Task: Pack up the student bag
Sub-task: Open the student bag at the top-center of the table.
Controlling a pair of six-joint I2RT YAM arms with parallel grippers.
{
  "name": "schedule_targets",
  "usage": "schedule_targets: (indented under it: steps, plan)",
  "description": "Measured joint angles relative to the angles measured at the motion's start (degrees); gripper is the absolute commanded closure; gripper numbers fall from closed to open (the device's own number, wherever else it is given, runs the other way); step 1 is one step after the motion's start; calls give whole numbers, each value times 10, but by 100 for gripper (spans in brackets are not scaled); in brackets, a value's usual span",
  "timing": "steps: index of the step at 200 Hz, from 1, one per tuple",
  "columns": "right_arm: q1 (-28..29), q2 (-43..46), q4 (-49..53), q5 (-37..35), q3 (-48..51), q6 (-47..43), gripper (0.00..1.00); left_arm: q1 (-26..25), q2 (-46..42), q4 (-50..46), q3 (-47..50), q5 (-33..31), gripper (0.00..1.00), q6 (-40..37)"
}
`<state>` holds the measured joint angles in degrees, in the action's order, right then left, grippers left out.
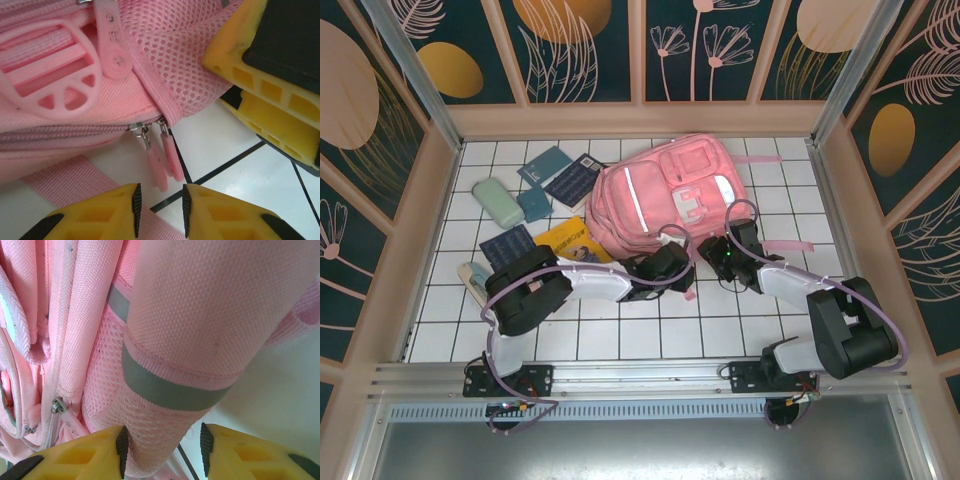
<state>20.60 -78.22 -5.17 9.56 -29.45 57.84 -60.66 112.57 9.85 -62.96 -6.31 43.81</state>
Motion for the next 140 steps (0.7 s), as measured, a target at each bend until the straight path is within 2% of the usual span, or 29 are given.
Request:
schedule_targets:
  steps: [57,86,104,120,131,140]
  plan:
    - [0,0,0,0,0,0,55,0,36,-8,-30,0,71,0]
    - [0,-4,-1,0,0,0,55,0,49,-13,-45,0,78,0]
    - [0,-10,-3,0,0,0,56,0,51,-15,-48,0,87,-1]
    - [0,-13,-6,0,0,-1,61,1,51,-15,-49,0,87,0]
    - [0,-14,-8,0,0,-1,65,2,51,-15,-49,0,98,0]
    - [-1,-15,-11,0,-1,-1,69,2,50,-15,-49,-1,100,0]
